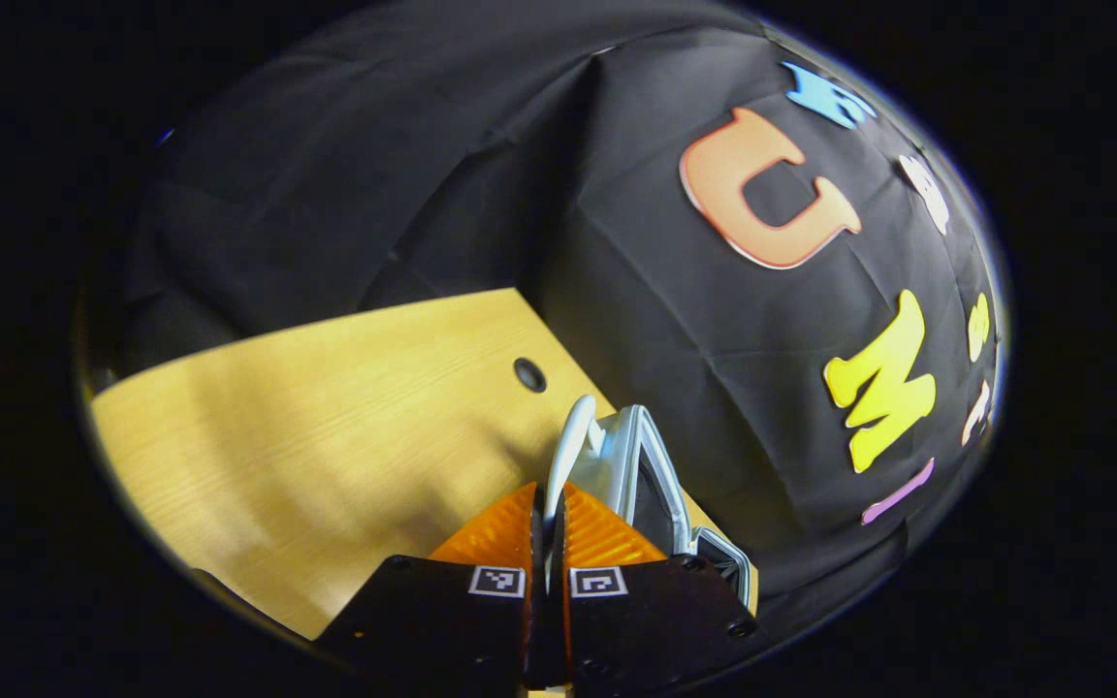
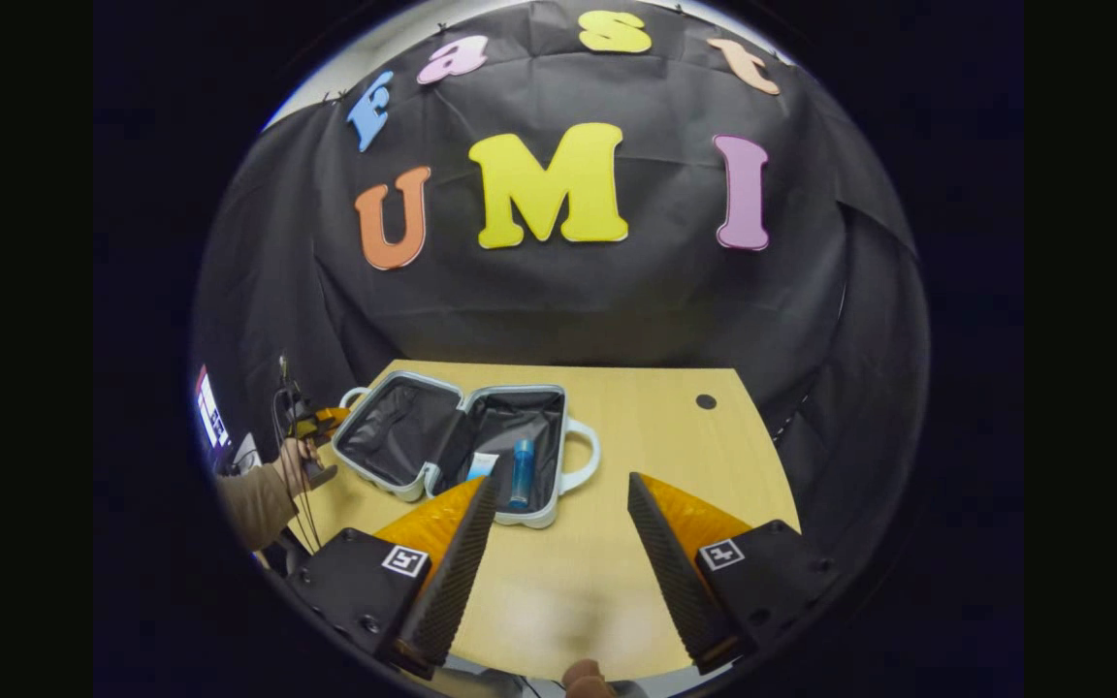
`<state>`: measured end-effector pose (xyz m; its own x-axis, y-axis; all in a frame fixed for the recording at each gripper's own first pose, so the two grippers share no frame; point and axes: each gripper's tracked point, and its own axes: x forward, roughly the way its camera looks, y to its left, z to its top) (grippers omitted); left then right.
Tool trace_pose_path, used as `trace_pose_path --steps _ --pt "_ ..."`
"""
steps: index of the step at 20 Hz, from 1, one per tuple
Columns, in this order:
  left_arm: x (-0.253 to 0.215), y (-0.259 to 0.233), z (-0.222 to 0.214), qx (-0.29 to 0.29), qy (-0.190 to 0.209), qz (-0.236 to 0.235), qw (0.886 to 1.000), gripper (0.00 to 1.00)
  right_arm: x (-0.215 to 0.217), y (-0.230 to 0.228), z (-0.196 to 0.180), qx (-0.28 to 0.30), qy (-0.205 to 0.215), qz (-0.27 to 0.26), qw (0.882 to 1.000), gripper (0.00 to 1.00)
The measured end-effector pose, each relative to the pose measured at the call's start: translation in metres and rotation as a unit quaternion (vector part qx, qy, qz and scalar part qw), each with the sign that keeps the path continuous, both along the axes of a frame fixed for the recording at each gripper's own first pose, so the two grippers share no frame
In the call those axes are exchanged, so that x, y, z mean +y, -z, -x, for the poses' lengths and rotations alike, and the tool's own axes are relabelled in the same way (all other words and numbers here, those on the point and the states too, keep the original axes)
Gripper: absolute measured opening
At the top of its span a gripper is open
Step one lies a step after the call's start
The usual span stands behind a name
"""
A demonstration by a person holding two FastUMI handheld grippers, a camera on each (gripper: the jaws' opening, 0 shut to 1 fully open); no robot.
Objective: First open the suitcase, pack the skin care products into it, and then close the suitcase.
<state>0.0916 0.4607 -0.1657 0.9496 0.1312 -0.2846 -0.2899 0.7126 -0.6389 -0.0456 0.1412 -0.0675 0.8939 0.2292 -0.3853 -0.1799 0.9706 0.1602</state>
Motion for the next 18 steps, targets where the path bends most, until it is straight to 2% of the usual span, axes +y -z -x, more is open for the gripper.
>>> trace_pose_path --steps 1,2,4,8,13,18 --pt "-0.007 -0.018 0.001 -0.003 0.000 -0.033 0.999 0.03 -0.007 -0.002 0.001 -0.005 -0.005 -0.001 1.000 0.80" --pt "-0.015 -0.038 0.001 -0.010 -0.001 -0.065 0.998 0.03 -0.013 -0.003 0.001 -0.011 -0.009 -0.001 1.000 0.83" --pt "-0.039 -0.076 0.003 -0.022 0.000 -0.121 0.992 0.03 -0.029 -0.006 0.000 -0.022 -0.017 0.002 1.000 0.83" --pt "-0.101 -0.123 0.001 -0.032 -0.006 -0.226 0.974 0.03 -0.065 -0.008 -0.012 -0.035 -0.020 -0.003 0.999 0.83" --pt "-0.201 -0.154 -0.002 -0.051 0.021 -0.313 0.948 0.03 -0.124 -0.015 -0.013 -0.056 0.007 0.004 0.998 0.83" --pt "-0.294 -0.140 -0.015 -0.046 0.049 -0.358 0.931 0.03 -0.179 -0.022 -0.017 -0.088 0.052 0.008 0.995 0.82"
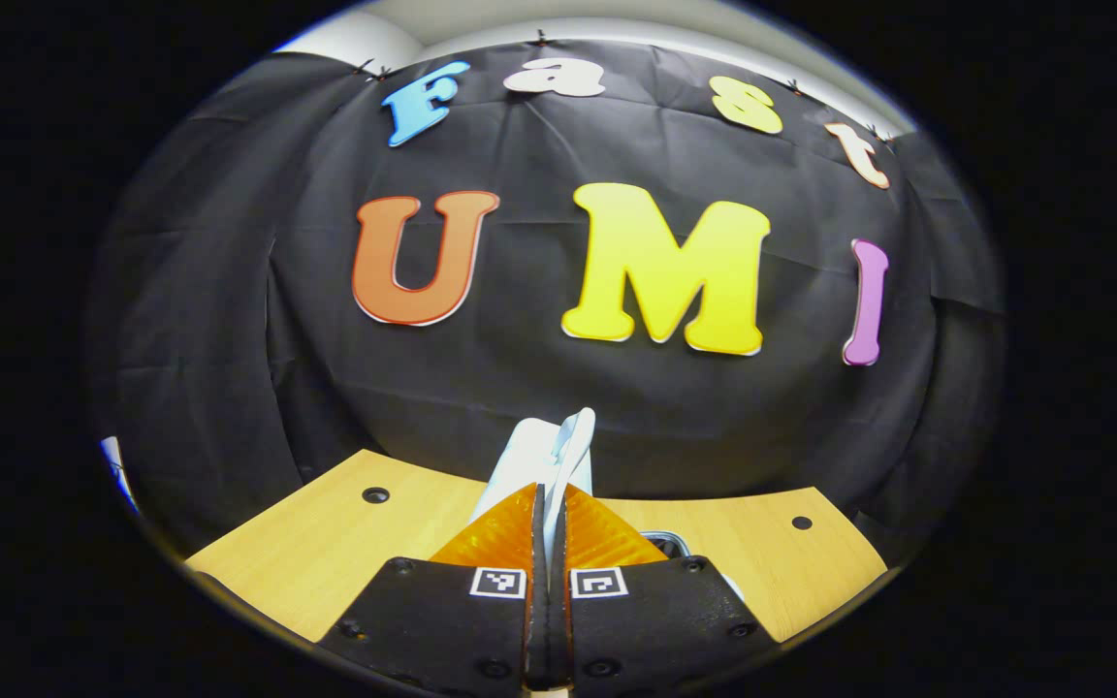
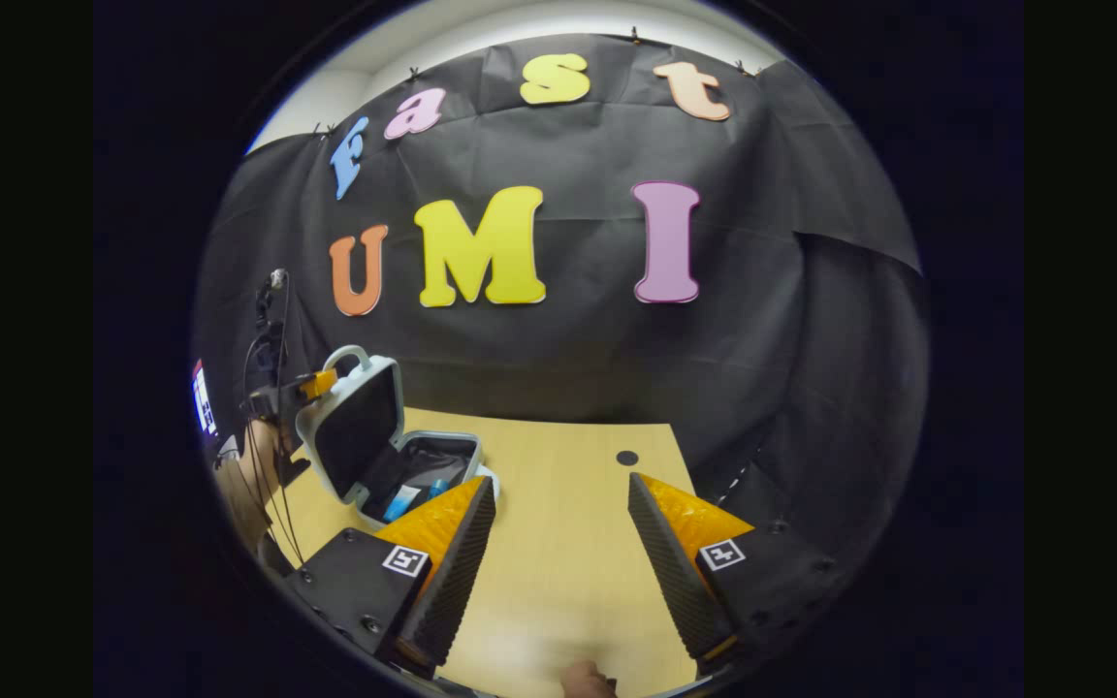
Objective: First open the suitcase, pack the skin care products into it, and then close the suitcase.
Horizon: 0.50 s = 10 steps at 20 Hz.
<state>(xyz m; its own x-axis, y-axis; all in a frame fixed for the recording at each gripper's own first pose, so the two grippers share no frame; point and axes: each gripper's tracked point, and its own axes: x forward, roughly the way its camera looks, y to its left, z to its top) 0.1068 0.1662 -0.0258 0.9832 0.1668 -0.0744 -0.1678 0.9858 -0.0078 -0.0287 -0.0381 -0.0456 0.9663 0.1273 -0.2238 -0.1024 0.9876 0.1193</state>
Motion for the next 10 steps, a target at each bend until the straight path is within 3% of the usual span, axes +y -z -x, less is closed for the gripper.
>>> trace_pose_path --steps 1,5,10 --pt "-0.017 0.004 -0.004 0.004 0.000 -0.008 1.000 0.03 -0.010 -0.001 0.001 -0.007 0.007 0.009 1.000 0.79" --pt "-0.092 0.045 -0.016 0.049 0.030 -0.026 0.998 0.03 -0.042 -0.010 0.004 -0.037 0.026 0.038 0.998 0.83" --pt "-0.137 0.103 -0.022 0.106 0.042 -0.093 0.989 0.03 -0.083 -0.020 0.007 -0.078 0.082 0.045 0.993 0.81"
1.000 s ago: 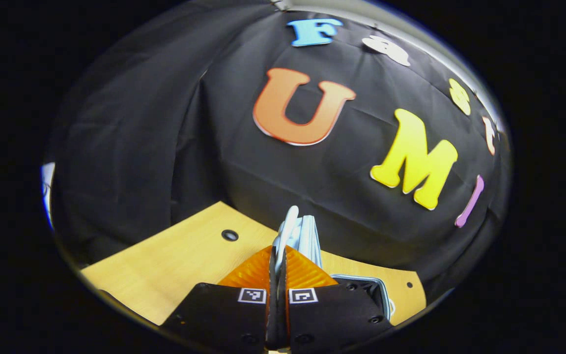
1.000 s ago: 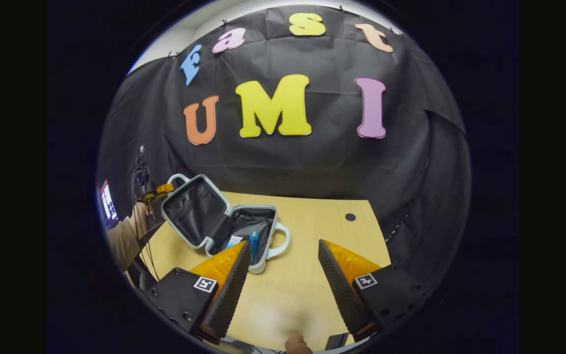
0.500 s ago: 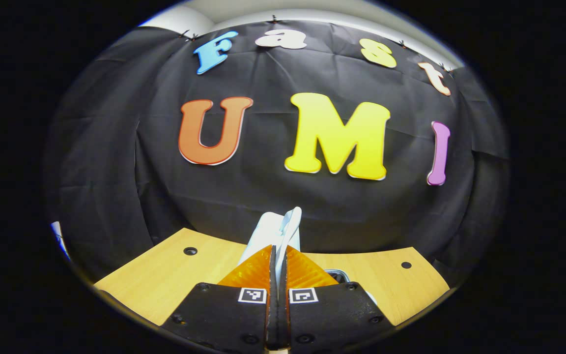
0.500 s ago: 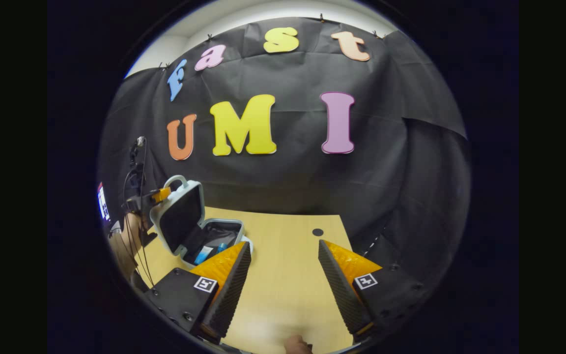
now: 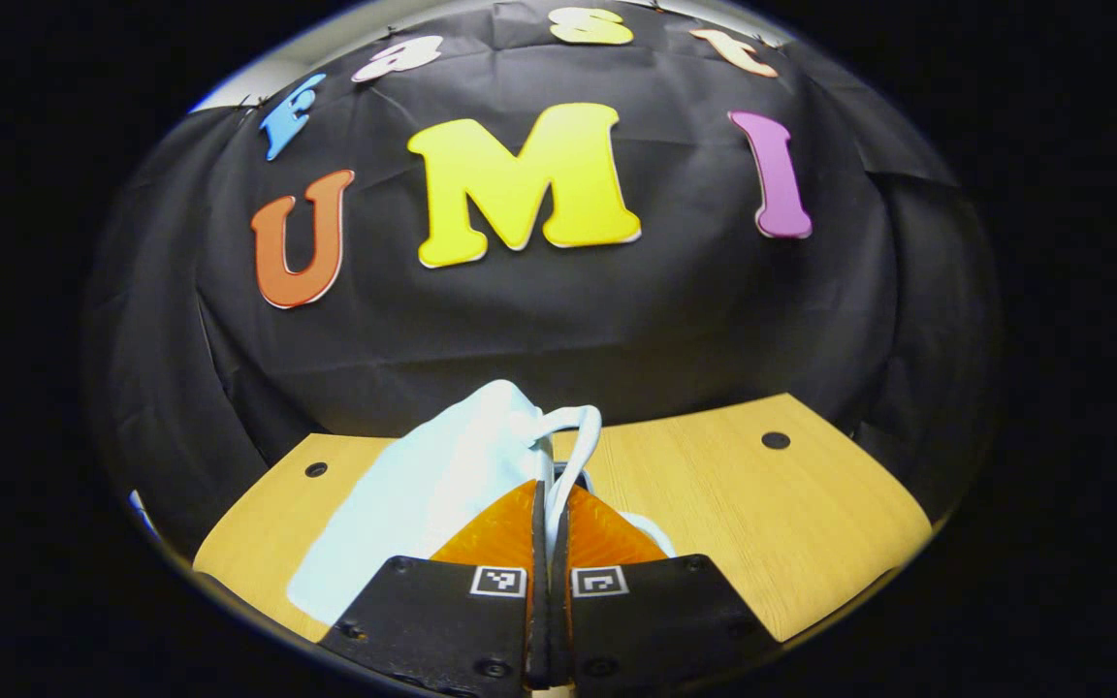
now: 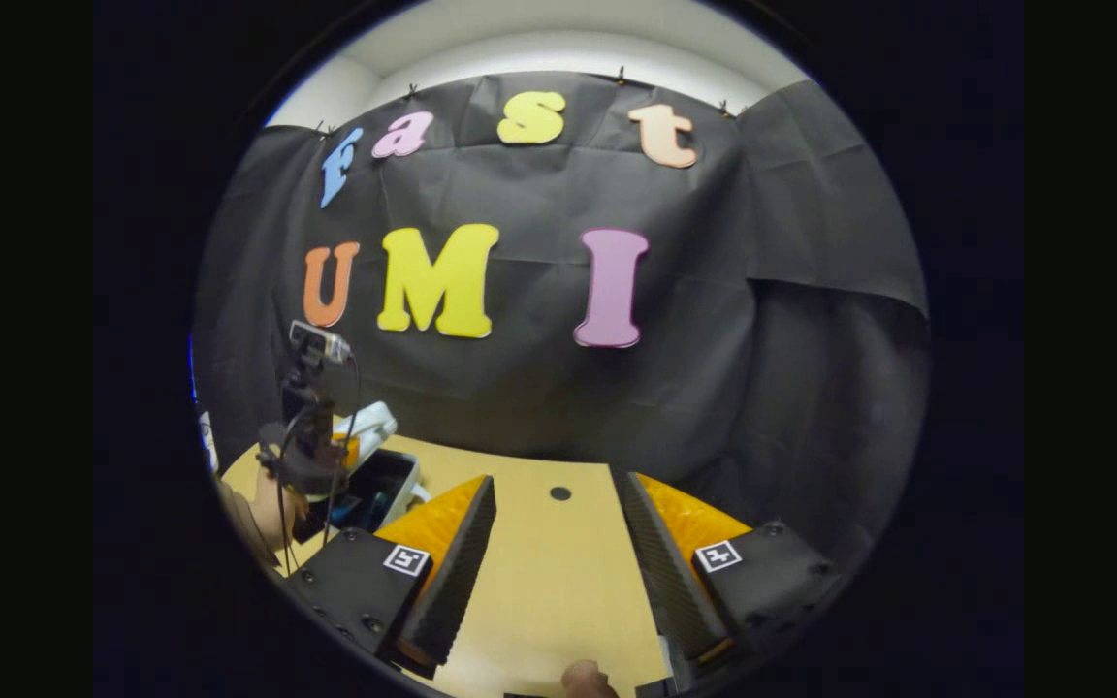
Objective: First open the suitcase, pack the skin care products into it, and then close the suitcase.
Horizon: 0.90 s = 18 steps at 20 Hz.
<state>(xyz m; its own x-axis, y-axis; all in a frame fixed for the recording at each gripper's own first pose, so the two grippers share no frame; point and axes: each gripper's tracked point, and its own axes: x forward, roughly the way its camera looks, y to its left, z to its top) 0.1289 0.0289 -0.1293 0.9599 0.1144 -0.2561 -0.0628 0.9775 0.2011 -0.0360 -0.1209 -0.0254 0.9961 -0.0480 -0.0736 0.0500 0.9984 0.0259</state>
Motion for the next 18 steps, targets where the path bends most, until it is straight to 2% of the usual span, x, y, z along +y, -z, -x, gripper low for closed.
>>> trace_pose_path --steps 5,11,15,18 --pt "-0.021 0.050 -0.002 0.042 -0.002 -0.062 0.997 0.03 -0.010 0.026 0.003 0.016 0.010 -0.016 1.000 0.81" --pt "-0.032 0.082 -0.010 0.082 -0.033 -0.115 0.989 0.05 -0.014 0.054 0.017 0.046 -0.006 -0.008 0.999 0.81" --pt "-0.036 0.086 -0.016 0.090 -0.042 -0.121 0.988 0.07 -0.022 0.061 0.022 0.050 -0.007 0.002 0.999 0.81" --pt "-0.043 0.094 -0.015 0.103 -0.027 -0.100 0.989 0.15 -0.024 0.066 0.019 0.057 -0.006 0.004 0.998 0.81"
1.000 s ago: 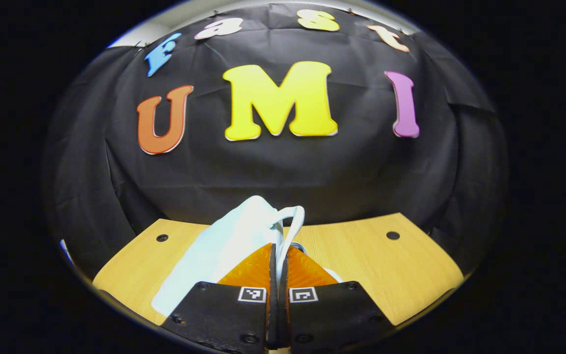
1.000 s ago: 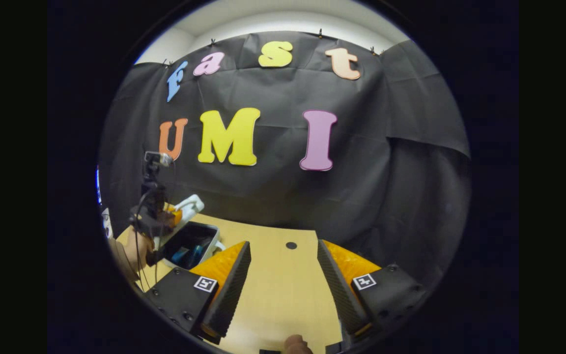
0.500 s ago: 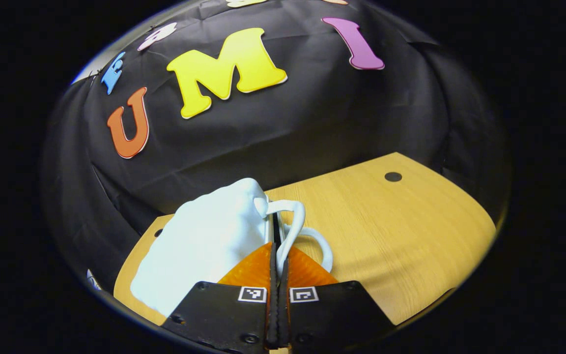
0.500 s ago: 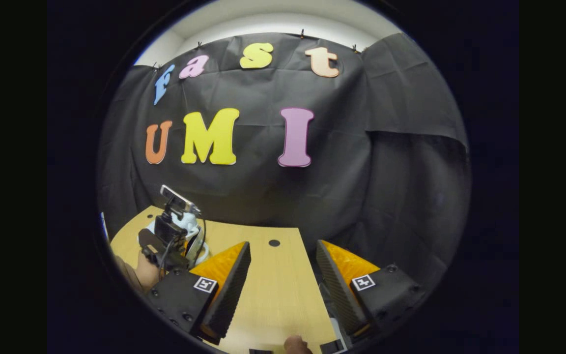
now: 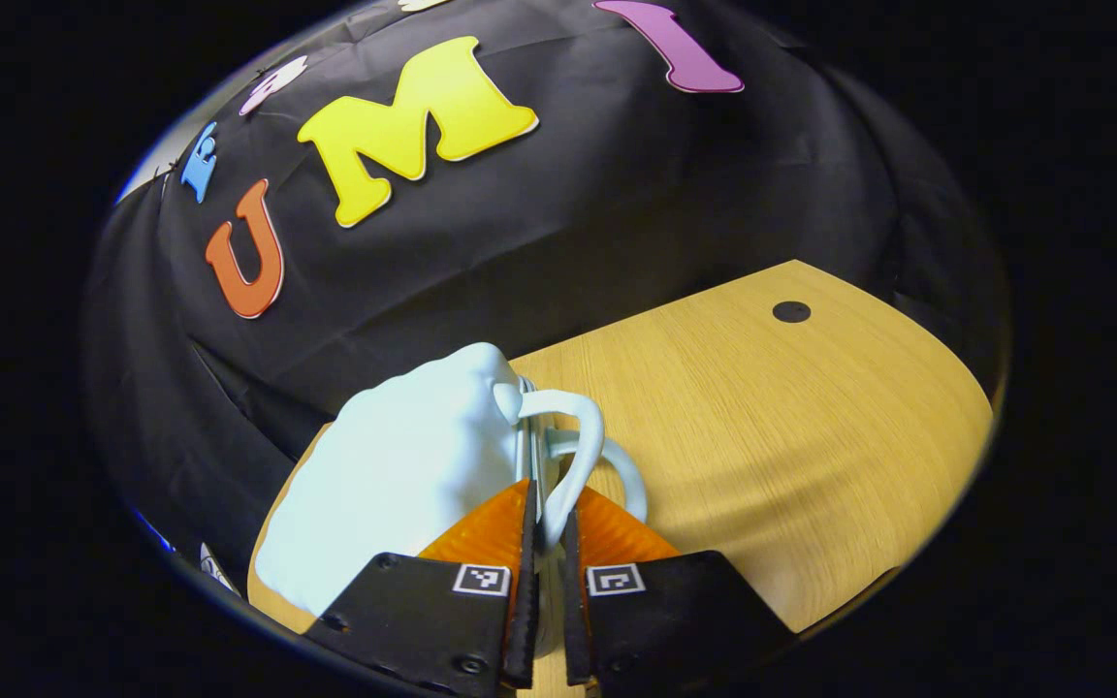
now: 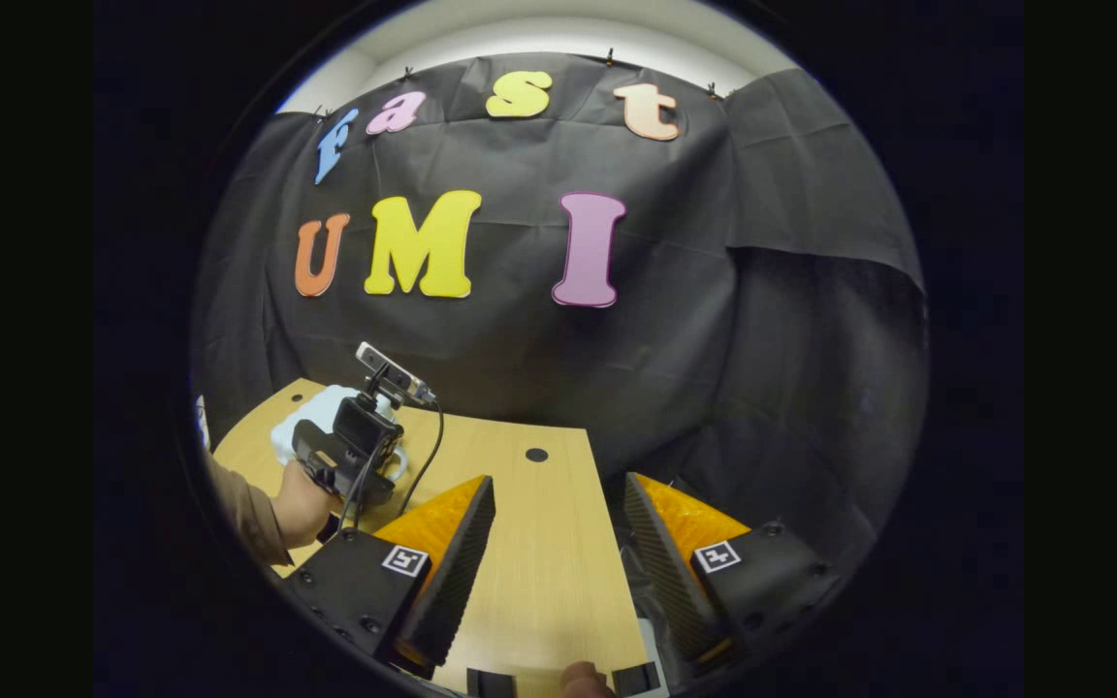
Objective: First open the suitcase, pack the skin care products into it, and then close the suitcase.
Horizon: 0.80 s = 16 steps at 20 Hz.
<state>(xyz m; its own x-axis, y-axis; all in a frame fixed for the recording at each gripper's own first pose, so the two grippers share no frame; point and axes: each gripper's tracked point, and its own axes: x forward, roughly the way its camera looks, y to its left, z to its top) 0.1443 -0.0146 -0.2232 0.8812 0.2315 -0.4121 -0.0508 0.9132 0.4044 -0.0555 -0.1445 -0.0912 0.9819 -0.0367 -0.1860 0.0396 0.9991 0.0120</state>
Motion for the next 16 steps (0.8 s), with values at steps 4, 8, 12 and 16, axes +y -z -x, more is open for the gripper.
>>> trace_pose_path --steps 4,8,12,16 --pt "-0.012 -0.017 0.009 -0.018 0.012 0.051 0.998 0.46 0.004 -0.007 0.002 -0.004 -0.002 0.014 1.000 0.81" --pt "-0.016 -0.082 0.033 -0.084 0.023 0.094 0.992 0.98 0.025 -0.020 0.000 -0.015 0.000 0.018 1.000 0.81" --pt "0.011 -0.144 0.086 -0.122 0.028 0.127 0.984 0.99 0.072 -0.035 -0.009 -0.021 -0.004 0.010 1.000 0.81" --pt "0.057 -0.191 0.142 -0.165 0.007 0.136 0.977 0.99 0.133 -0.050 -0.012 -0.031 -0.026 -0.002 0.999 0.81"
